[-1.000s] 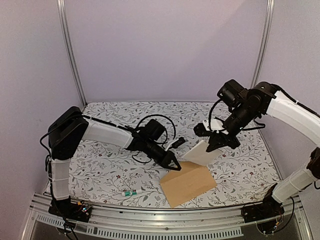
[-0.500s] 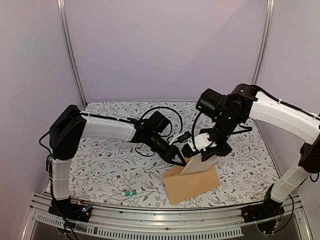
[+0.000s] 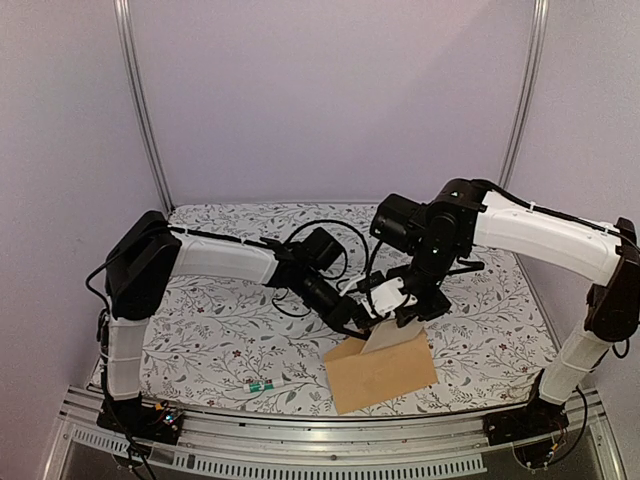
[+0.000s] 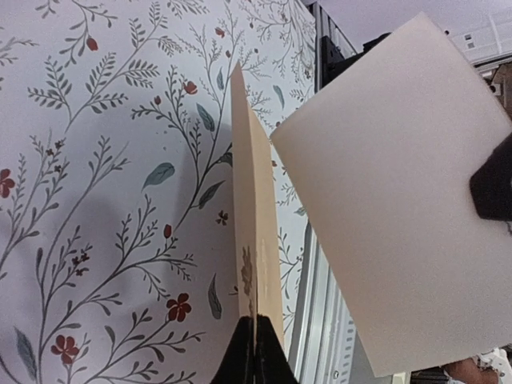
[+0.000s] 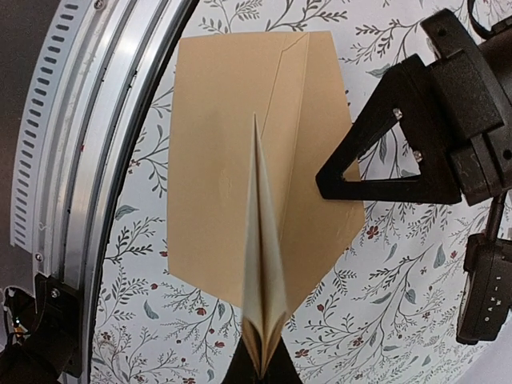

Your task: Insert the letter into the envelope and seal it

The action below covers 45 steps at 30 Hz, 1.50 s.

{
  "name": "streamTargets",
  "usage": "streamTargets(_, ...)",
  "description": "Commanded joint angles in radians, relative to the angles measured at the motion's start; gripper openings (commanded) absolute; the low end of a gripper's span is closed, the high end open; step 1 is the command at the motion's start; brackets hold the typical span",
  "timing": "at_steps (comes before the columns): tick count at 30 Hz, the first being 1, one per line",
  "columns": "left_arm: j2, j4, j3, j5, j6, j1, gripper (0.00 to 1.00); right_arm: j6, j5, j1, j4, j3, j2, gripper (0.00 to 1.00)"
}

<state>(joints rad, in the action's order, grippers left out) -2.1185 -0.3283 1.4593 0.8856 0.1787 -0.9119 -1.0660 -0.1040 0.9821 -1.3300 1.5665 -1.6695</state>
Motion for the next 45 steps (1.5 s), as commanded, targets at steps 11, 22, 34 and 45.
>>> streamTargets(11,-0.006,-0.023,0.031,0.011,-0.032,-0.025,0.00,0.004,0.006,0.009,0.059,-0.004,-0.051,0.00)
streamTargets(22,-0.002,-0.029,0.037,0.005,-0.033,-0.024,0.00,0.009,0.001,0.009,0.102,-0.056,-0.064,0.00)
streamTargets(34,-0.001,-0.028,0.042,-0.007,-0.040,-0.024,0.00,0.015,0.003,0.008,0.150,-0.087,-0.071,0.00)
streamTargets(45,-0.009,-0.031,0.053,-0.011,-0.045,-0.023,0.00,0.056,0.038,0.008,0.223,-0.082,-0.108,0.00)
